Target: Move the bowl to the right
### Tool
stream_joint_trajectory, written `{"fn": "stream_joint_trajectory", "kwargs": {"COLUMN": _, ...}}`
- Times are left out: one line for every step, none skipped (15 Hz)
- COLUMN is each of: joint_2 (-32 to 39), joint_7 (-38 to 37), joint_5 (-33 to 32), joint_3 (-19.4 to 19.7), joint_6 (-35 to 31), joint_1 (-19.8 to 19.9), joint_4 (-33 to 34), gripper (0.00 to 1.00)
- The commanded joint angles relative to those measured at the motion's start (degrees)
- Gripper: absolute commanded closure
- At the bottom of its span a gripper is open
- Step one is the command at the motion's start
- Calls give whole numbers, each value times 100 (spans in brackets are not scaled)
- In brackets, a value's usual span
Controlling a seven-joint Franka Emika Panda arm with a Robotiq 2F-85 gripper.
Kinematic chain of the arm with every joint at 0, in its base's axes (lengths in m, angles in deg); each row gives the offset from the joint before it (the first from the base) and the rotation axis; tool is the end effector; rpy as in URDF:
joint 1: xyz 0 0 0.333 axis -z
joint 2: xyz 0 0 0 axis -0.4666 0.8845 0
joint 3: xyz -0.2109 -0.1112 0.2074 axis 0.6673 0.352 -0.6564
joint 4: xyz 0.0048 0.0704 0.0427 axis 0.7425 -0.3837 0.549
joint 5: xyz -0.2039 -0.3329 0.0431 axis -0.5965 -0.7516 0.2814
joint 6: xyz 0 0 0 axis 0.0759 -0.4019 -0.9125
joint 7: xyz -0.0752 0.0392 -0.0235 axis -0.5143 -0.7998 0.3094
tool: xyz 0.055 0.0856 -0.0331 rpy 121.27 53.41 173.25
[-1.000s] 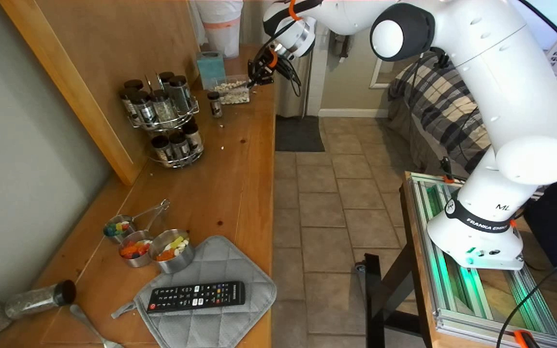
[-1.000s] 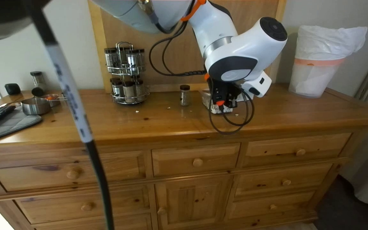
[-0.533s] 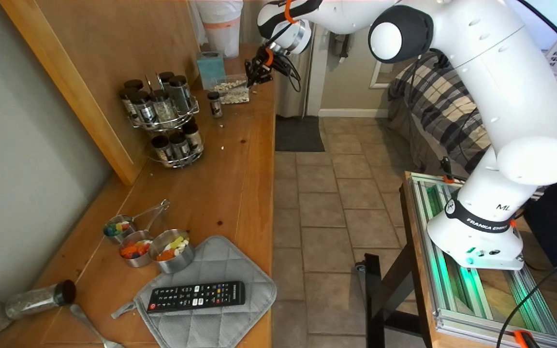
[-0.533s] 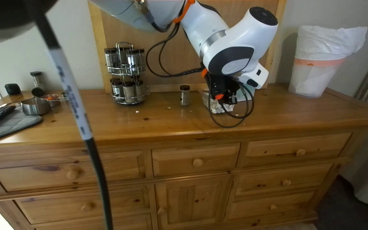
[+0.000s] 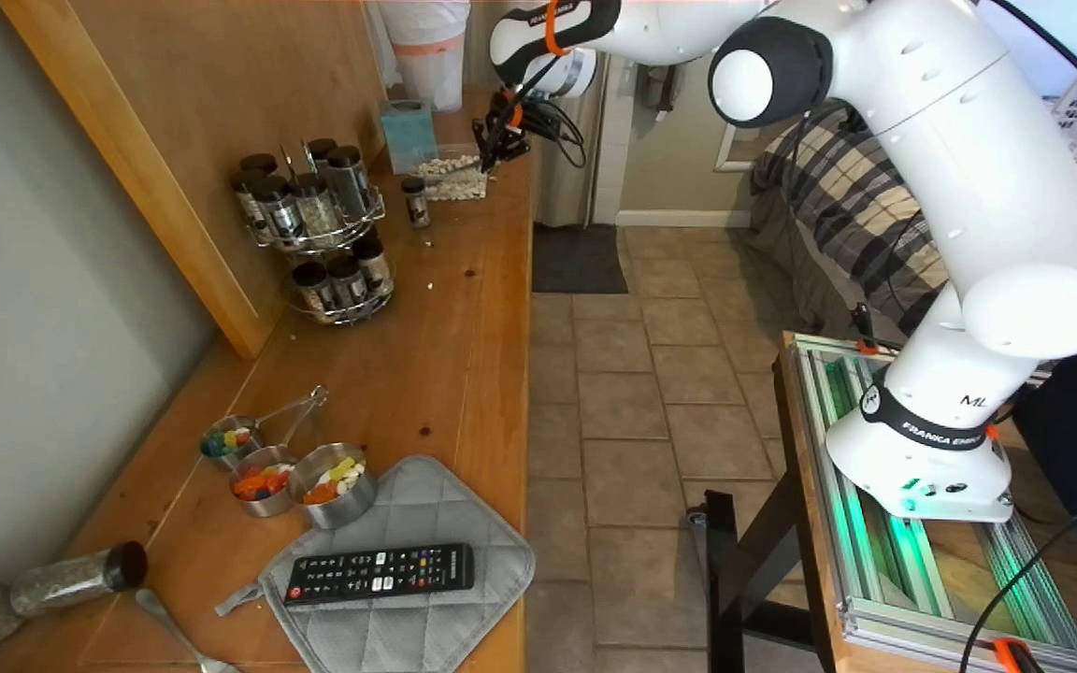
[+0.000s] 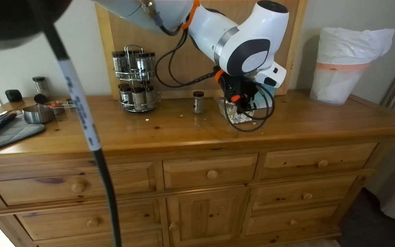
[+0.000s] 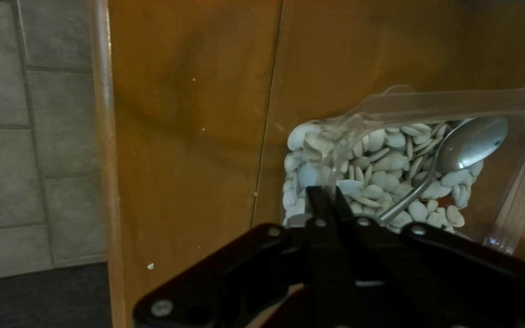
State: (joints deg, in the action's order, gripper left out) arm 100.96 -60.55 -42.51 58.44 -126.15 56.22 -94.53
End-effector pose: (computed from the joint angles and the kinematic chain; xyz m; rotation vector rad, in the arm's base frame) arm 0.6548 -0.4613 0.3127 -2.3319 1.6436 -0.5284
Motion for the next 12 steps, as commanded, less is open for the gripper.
{"fn": "stream_joint_trajectory", "kwargs": {"joint_2": 225, "joint_7": -407, "joint_5": -475, "joint_3": -8, "joint_6": 278, "joint_1": 67, "joint_4": 503, "gripper": 99}}
{"fn": "stream_joint_trajectory", "kwargs": {"joint_2": 232, "joint_7": -466, "joint_5": -544, "joint_3": -8, "joint_6": 331, "joint_1": 70, "joint_4": 556, "gripper": 72}}
{"fn": "stream_joint_trajectory", "kwargs": {"joint_2": 245, "joint_7": -508, "joint_5": -596, "joint_3": -10, "joint_6": 378, "joint_1": 76, "joint_4": 609, "gripper": 71}}
{"fn": "stream_joint_trajectory", "kwargs": {"joint_2": 254, "joint_7": -529, "joint_5": -643, "joint_3": -18, "joint_6": 408, "joint_1": 83, "joint_4": 655, "gripper": 66}}
{"fn": "stream_joint_trajectory", "kwargs": {"joint_2": 256, "joint_7": -560, "joint_5": -698, "joint_3": -15, "joint_6": 448, "joint_1": 85, "joint_4": 694, "gripper": 58}}
{"fn": "stream_joint_trajectory", "kwargs": {"joint_2": 261, "joint_7": -577, "joint_5": -738, "joint_3": -18, "joint_6": 484, "joint_1": 88, "joint_4": 740, "gripper": 52}}
{"fn": "stream_joint_trajectory", "kwargs": {"joint_2": 269, "joint_7": -573, "joint_5": -770, "joint_3": -23, "joint_6": 479, "joint_1": 89, "joint_4": 778, "gripper": 44}}
{"fn": "stream_joint_trajectory", "kwargs": {"joint_2": 265, "joint_7": -562, "joint_5": -798, "joint_3": -34, "joint_6": 508, "joint_1": 90, "joint_4": 808, "gripper": 38}}
{"fn": "stream_joint_trajectory", "kwargs": {"joint_2": 212, "joint_7": -422, "joint_5": -659, "joint_3": 20, "joint_6": 513, "joint_1": 36, "joint_4": 747, "gripper": 31}}
{"fn": "stream_joint_trajectory", "kwargs": {"joint_2": 170, "joint_7": -354, "joint_5": -625, "joint_3": -31, "joint_6": 577, "joint_1": 54, "joint_4": 737, "gripper": 23}}
{"fn": "stream_joint_trajectory", "kwargs": {"joint_2": 89, "joint_7": -214, "joint_5": -601, "joint_3": -87, "joint_6": 677, "joint_1": 69, "joint_4": 690, "gripper": 17}}
{"fn": "stream_joint_trajectory", "kwargs": {"joint_2": 9, "joint_7": -52, "joint_5": -597, "joint_3": -131, "joint_6": 781, "joint_1": 78, "joint_4": 653, "gripper": 9}}
